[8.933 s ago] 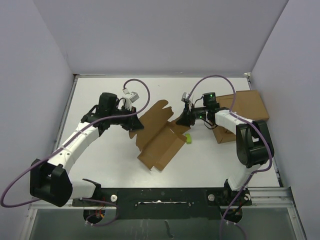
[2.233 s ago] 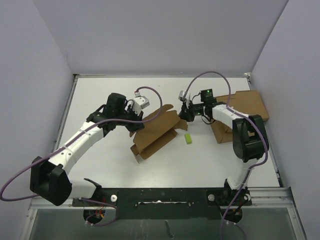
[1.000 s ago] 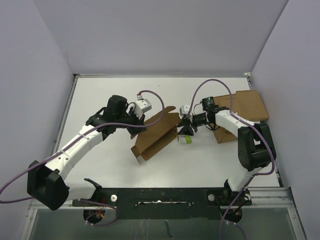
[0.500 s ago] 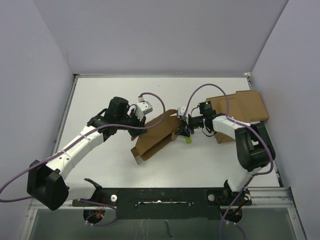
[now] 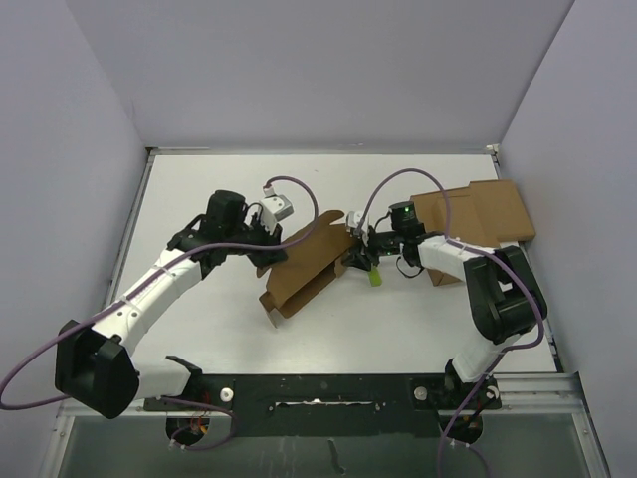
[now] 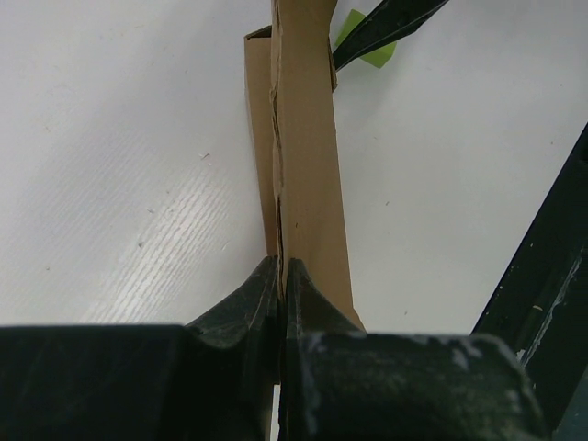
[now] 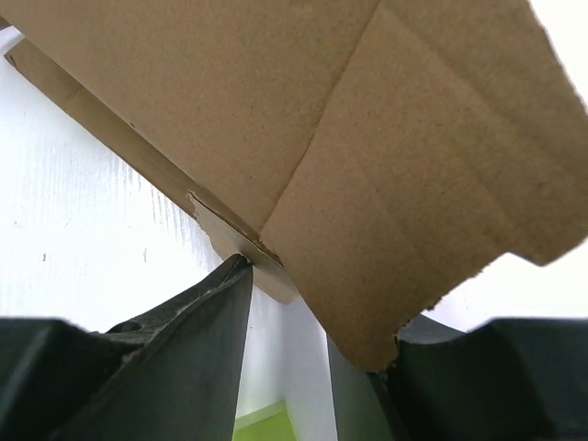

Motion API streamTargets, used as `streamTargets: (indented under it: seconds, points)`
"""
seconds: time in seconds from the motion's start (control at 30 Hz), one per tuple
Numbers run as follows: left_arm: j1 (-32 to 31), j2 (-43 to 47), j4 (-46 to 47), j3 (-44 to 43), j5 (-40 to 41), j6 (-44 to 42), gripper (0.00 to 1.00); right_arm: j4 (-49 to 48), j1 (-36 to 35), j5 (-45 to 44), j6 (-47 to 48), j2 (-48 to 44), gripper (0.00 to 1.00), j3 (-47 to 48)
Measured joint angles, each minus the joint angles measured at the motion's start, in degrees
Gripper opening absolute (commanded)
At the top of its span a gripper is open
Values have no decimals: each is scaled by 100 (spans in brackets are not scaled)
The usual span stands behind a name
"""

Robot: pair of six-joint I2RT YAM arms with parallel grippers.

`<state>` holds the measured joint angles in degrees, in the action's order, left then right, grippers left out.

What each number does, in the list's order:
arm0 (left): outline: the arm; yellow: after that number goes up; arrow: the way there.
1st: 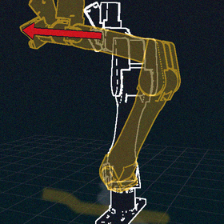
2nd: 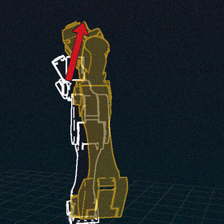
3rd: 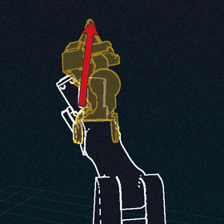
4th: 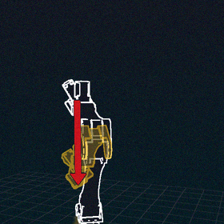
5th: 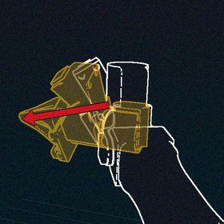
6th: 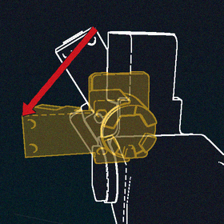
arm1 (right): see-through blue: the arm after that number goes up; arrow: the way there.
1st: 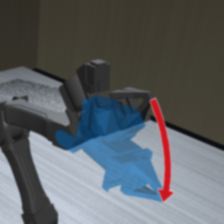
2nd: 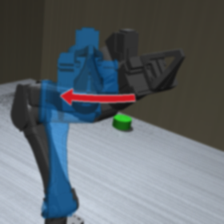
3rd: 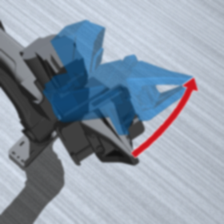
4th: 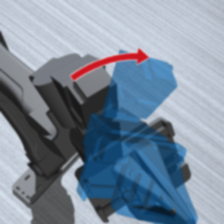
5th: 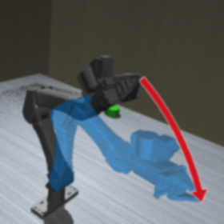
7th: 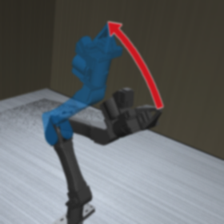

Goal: Fold the paper box

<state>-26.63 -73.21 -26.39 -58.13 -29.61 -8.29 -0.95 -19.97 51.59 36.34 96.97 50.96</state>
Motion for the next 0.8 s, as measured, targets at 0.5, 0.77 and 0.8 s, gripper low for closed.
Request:
streamTargets:
  seconds: [0.5,0.77,0.8]
  points:
    - [544,-2,219,203,-597,216,0,-964,-184,-319,-778,116,35,-127]
    - [732,-72,291,232,-920,341,0,-1353,-249,-308,-944,326,42,-140]
    - [754,-94,293,232,-946,348,0,-1379,-254,-306,-960,334,42,-149]
